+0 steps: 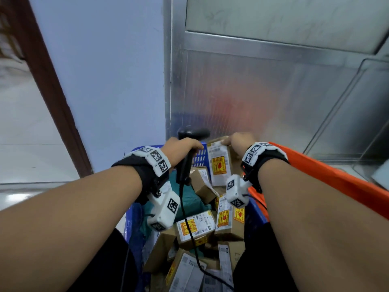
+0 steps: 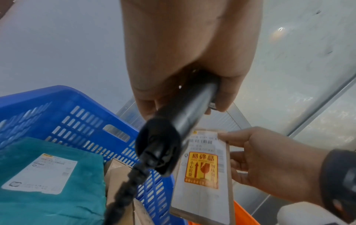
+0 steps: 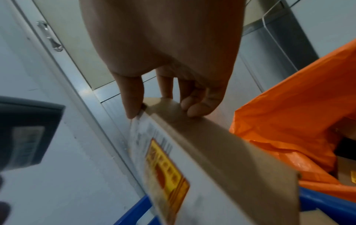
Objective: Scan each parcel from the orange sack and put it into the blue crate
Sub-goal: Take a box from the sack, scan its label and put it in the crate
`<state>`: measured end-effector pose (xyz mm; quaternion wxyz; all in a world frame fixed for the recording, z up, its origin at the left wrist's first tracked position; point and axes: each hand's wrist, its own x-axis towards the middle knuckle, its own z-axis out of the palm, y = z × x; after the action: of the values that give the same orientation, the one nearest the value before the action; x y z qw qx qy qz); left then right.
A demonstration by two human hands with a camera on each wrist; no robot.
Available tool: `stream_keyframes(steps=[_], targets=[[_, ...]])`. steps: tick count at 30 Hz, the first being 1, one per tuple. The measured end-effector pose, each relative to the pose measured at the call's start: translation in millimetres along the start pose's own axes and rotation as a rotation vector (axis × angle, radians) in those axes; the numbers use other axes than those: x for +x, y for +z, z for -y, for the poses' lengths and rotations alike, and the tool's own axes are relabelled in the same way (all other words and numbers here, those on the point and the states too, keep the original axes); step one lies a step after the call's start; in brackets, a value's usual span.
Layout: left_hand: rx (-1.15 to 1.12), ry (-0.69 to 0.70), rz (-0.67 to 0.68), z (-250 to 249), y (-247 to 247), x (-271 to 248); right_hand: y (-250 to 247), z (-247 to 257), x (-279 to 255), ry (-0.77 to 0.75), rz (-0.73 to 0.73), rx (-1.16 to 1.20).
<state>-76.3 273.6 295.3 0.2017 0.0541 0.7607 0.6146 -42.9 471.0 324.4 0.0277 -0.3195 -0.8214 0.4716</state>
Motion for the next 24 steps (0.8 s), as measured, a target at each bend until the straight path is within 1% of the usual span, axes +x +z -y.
stream_keyframes(steps=[3, 5, 7, 9, 11, 14, 16, 17, 21, 24], targets=[[0.005, -0.006, -0.059, 2, -1, 1, 8, 8, -6, -0.025, 0.088, -0.022], [-0.001, 0.001, -0.094, 2, 0, 1, 11, 11, -12, -0.035, 0.146, -0.087], [0.006, 0.006, -0.129, 4, 1, 2, 13, 11, -15, -0.034, 0.187, -0.171], [0.014, -0.005, -0.155, 6, 3, 3, 16, 10, -16, -0.020, 0.210, -0.171], [0.007, -0.018, -0.165, 6, 4, 4, 17, 8, -13, -0.034, 0.162, -0.123], [0.000, -0.036, -0.148, 8, 6, 10, 20, 11, -1, -0.102, 0.020, -0.077], [-0.001, -0.032, -0.144, 9, 8, 12, 21, 7, 18, -0.078, -0.044, -0.117], [0.003, -0.026, -0.143, 10, 10, 14, 21, 8, 14, -0.069, -0.056, -0.156], [0.035, -0.015, -0.119, 10, 16, 17, 12, 7, -8, -0.117, 0.013, -0.294], [0.045, -0.007, -0.121, 8, 22, 17, 8, 2, -4, -0.126, 0.043, -0.281]])
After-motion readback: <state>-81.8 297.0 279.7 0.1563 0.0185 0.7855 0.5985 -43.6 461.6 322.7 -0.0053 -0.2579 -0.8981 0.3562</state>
